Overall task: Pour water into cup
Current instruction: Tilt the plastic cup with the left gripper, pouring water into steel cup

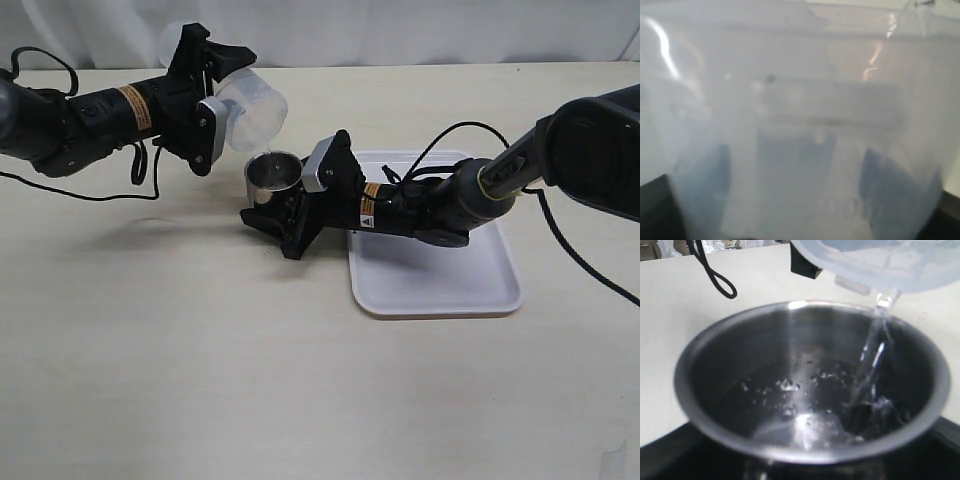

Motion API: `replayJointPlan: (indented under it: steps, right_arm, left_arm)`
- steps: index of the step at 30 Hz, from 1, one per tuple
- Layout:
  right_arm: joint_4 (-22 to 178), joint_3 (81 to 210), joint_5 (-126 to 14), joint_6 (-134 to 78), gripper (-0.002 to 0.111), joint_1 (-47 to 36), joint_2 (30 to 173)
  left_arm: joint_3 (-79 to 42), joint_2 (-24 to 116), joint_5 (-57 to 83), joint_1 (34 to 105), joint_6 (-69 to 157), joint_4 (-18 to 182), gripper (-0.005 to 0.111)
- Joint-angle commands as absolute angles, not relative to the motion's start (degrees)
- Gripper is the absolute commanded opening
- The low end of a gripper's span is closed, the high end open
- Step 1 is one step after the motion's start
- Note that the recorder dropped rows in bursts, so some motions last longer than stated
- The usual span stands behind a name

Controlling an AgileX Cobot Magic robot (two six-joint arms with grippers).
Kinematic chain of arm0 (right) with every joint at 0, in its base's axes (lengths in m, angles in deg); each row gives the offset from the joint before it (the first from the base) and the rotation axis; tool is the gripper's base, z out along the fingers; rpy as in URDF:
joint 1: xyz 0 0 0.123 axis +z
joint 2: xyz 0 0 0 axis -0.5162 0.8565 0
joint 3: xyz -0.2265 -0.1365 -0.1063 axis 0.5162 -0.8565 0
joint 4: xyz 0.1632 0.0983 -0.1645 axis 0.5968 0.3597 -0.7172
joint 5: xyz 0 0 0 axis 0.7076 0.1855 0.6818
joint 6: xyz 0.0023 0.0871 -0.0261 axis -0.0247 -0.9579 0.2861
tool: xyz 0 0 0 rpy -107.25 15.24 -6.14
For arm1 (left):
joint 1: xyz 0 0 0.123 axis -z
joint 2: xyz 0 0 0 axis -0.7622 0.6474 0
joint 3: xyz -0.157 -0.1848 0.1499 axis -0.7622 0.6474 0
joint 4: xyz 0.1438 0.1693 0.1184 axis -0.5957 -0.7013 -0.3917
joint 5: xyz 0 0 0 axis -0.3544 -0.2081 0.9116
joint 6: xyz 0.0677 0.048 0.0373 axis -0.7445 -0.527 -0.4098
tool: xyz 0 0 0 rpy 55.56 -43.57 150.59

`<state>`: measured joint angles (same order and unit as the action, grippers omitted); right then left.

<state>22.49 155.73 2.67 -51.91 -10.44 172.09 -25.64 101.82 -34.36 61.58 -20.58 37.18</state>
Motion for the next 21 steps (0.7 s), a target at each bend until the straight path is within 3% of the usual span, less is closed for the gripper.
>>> replayJointPlan:
  steps: [1,21]
  right_arm:
    - [21.9,155.8,0.6,-51.9,0.015,-10.5,172.0]
    - [21.9,155.8,0.6,-51.9,0.015,-10.5,172.0]
  left_arm:
    - [-26.1,101.4,-35.9,61.7,-23.4,37.9,0.000]
    - [-26.1,101.4,-35.8,63.3,-27.0,36.4,0.000]
